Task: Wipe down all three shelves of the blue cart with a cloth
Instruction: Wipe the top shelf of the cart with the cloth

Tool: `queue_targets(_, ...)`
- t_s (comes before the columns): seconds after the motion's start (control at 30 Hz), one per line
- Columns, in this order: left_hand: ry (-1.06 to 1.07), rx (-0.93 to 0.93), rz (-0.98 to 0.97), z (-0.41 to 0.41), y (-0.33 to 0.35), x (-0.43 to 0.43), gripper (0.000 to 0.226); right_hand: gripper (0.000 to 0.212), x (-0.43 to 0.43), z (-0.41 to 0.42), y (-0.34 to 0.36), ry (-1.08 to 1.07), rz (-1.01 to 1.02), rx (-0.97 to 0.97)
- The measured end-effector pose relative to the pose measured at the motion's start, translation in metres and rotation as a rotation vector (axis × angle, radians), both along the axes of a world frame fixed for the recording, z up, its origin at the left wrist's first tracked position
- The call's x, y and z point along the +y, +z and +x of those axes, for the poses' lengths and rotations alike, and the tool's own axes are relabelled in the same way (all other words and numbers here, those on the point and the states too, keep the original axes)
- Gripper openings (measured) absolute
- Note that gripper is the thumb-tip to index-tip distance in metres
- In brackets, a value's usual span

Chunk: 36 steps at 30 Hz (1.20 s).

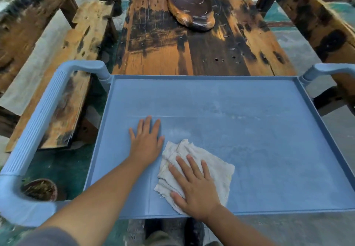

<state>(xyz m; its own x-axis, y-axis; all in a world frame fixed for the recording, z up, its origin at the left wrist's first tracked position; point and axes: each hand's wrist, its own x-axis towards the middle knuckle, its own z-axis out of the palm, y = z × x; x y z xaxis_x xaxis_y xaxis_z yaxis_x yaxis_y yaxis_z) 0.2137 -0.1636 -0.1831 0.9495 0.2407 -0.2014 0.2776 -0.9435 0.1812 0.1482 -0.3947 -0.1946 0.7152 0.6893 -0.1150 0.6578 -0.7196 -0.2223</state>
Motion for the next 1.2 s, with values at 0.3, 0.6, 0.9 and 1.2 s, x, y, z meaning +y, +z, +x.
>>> queue_targets(0.3, -0.069, -0.017, 0.073, -0.003, -0.03, -0.01, 0.066, 0.077, -0.006, 0.023, -0.01, 0.027, 0.024, -0.046)
queue_targets(0.6, -0.079, -0.057, 0.079, -0.003, -0.032, -0.011, 0.068, 0.08, 0.015, 0.153, -0.009, 0.007, -0.05, -0.06)
queue_targets(0.9, -0.109, -0.029, 0.124, 0.001, -0.029, -0.012, 0.081, 0.084, 0.051, 0.288, -0.003, -0.049, -0.136, -0.043)
queue_targets(1.2, -0.092, -0.003, 0.137, 0.0, -0.026, -0.007, 0.083, 0.083, 0.06, 0.304, -0.008, -0.037, -0.12, -0.04)
